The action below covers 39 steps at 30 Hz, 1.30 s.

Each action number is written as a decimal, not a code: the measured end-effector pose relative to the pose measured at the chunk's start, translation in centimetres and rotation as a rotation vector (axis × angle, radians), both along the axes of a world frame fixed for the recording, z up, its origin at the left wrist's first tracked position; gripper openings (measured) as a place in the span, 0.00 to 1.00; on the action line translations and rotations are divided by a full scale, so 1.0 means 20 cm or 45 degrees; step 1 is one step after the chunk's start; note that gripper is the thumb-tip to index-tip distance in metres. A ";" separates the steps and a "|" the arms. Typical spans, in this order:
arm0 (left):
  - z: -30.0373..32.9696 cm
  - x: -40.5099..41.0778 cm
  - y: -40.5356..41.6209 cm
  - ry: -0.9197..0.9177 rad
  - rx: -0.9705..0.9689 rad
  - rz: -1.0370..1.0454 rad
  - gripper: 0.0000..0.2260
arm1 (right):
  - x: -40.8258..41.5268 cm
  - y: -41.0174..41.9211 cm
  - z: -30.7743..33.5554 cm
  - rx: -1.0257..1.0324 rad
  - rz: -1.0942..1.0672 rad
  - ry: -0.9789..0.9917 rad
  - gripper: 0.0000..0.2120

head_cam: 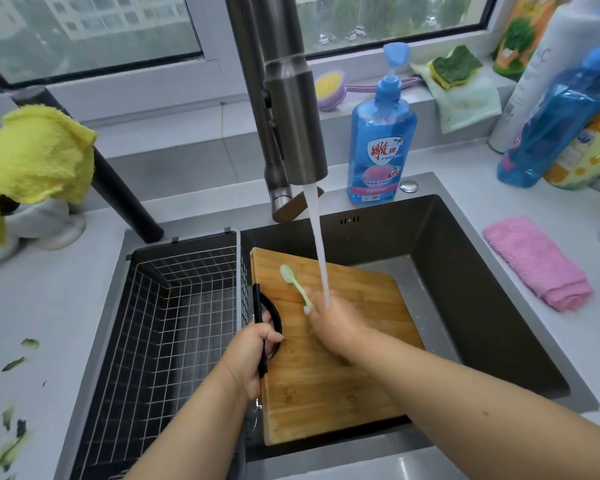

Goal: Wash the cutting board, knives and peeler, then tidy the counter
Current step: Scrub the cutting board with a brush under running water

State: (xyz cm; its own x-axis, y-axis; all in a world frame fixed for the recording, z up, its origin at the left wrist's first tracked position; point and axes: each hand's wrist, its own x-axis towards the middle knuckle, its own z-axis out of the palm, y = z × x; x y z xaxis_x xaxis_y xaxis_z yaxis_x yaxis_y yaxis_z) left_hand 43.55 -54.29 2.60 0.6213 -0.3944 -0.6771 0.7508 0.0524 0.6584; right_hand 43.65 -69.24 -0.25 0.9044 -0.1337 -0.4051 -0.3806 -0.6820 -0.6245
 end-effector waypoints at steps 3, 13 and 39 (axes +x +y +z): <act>0.00 0.01 0.00 0.046 0.014 0.007 0.26 | -0.11 -0.10 -0.05 -0.098 0.117 0.046 0.16; -0.08 0.06 0.01 0.087 0.085 0.081 0.24 | -0.18 -0.30 0.02 -0.047 0.207 0.249 0.19; -0.12 0.10 0.07 0.140 -0.056 0.238 0.33 | 0.09 -0.27 1.23 0.080 0.332 -0.242 0.26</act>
